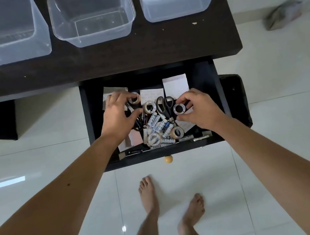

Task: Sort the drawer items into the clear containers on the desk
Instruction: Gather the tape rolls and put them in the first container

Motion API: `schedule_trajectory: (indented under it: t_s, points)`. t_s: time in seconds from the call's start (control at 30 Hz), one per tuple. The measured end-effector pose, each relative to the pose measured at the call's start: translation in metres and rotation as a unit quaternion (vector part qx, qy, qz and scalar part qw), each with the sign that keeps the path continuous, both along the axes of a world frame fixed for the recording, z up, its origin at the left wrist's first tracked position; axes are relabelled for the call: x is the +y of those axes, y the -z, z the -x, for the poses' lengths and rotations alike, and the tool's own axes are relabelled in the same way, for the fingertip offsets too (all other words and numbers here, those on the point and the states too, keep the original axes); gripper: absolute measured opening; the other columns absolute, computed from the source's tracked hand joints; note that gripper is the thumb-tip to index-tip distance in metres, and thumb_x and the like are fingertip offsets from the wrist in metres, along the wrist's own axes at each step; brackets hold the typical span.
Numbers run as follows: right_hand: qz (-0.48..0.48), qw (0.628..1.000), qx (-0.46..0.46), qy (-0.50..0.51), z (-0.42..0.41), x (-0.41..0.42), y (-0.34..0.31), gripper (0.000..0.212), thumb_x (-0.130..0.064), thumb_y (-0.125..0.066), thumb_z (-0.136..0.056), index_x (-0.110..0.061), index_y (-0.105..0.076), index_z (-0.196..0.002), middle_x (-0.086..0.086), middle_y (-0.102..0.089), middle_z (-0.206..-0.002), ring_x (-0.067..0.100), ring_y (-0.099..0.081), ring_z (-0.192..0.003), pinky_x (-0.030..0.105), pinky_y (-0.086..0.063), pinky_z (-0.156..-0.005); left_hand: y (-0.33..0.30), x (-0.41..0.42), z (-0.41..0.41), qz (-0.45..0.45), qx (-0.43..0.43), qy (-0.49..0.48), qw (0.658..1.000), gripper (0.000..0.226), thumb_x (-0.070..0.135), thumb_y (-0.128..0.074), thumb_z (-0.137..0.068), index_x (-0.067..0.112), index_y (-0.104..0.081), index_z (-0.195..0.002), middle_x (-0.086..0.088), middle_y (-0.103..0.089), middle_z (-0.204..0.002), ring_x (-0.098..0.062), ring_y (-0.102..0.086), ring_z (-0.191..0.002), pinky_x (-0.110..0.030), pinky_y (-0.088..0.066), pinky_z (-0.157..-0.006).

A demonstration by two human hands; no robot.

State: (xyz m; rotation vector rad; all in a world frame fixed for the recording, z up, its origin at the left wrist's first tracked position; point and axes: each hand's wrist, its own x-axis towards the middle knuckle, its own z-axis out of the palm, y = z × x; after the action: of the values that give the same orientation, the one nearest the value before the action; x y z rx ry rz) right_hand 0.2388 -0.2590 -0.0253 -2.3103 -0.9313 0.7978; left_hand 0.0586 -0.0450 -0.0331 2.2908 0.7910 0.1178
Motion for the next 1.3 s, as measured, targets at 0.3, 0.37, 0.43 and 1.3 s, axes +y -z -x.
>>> schedule_trajectory:
  t_s: [0.3, 0.37, 0.43, 1.3]
  points:
    - [0.005, 1.000, -0.018, -0.001, -0.002, 0.002, 0.006, 0.054, -0.011, -0.096, -0.073, -0.017, -0.073, -0.122, 0.000, -0.066, -0.109, 0.018, -0.069, -0.085, 0.037, -0.062, -0.084, 0.011, 0.007, -0.004, 0.011, 0.004, -0.019, 1.000, 0.056, 0.028, -0.080, -0.093, 0.017, -0.059, -0.144, -0.004, -0.061, -0.142, -0.026, -0.051, -0.134, -0.039, -0.043, -0.114]
    - [0.002, 1.000, -0.029, -0.006, -0.002, 0.002, 0.006, 0.051, -0.012, -0.094, -0.076, -0.015, -0.074, -0.123, 0.001, -0.066, -0.110, 0.017, -0.068, -0.084, 0.035, -0.060, -0.085, 0.012, 0.006, -0.005, 0.001, 0.002, -0.021, 1.000, 0.051, 0.029, -0.078, -0.094, 0.017, -0.062, -0.142, -0.004, -0.064, -0.138, -0.027, -0.054, -0.128, -0.039, -0.045, -0.110]
    - [-0.003, 0.999, -0.044, -0.013, -0.001, 0.003, 0.004, 0.045, -0.013, -0.092, -0.078, -0.015, -0.076, -0.121, 0.001, -0.064, -0.109, 0.016, -0.066, -0.082, 0.031, -0.058, -0.084, 0.012, 0.005, -0.006, -0.007, 0.004, -0.020, 1.000, 0.049, 0.028, -0.078, -0.095, 0.016, -0.064, -0.140, -0.004, -0.065, -0.134, -0.027, -0.055, -0.126, -0.036, -0.046, -0.107]
    - [-0.098, 0.995, 0.017, -0.027, 0.015, 0.016, -0.018, 0.024, -0.021, -0.087, -0.084, -0.029, -0.069, -0.099, -0.013, -0.067, -0.097, -0.001, -0.061, -0.078, 0.031, -0.053, -0.075, -0.001, -0.008, -0.011, 0.022, 0.023, 0.124, 0.992, 0.026, 0.036, -0.067, -0.100, 0.023, -0.060, -0.122, 0.006, -0.048, -0.118, -0.011, -0.052, -0.099, -0.037, -0.053, -0.089]
